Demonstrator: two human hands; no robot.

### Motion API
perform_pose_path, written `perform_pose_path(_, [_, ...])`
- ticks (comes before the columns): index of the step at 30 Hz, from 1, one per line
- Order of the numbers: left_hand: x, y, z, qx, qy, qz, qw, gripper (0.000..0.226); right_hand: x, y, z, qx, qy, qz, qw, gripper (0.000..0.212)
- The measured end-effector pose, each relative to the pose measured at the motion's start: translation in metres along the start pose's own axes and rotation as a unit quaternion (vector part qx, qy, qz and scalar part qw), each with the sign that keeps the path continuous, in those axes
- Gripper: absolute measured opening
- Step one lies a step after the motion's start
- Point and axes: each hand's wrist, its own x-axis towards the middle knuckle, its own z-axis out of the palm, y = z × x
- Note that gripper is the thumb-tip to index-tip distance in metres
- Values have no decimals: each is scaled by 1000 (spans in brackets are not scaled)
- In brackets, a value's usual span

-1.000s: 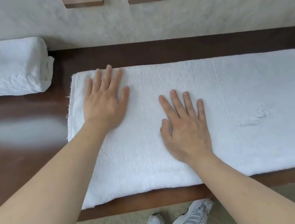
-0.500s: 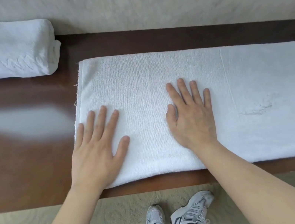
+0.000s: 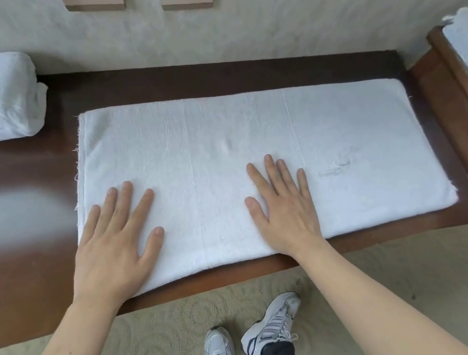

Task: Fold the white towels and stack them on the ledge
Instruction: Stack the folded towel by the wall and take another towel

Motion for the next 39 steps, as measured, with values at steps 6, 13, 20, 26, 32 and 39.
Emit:
perform_pose_path(6, [2, 14, 3, -4, -2, -37, 999, 70, 3, 79, -18, 2, 14, 152, 988, 71])
perform_pose_path(13, [39, 121, 34, -3, -16, 45, 999, 78, 1, 67, -10, 2, 16, 115, 993, 69])
perform_pose_path(20, [95, 207, 64, 21, -18, 124, 992, 77, -7, 99, -17, 28, 15, 96, 995, 65])
perform_pose_path(26, [128, 249, 77, 43, -28, 173, 984, 75, -10, 166, -25, 20, 20, 136, 990, 64])
perform_pose_path(32, [170, 308, 87, 50, -45, 200, 978, 76, -7, 232, -34, 21, 38, 236, 971, 64])
perform_pose_path(39, [233, 384, 102, 65, -71, 277, 956, 83, -8, 271, -47, 57, 152, 375, 913, 53])
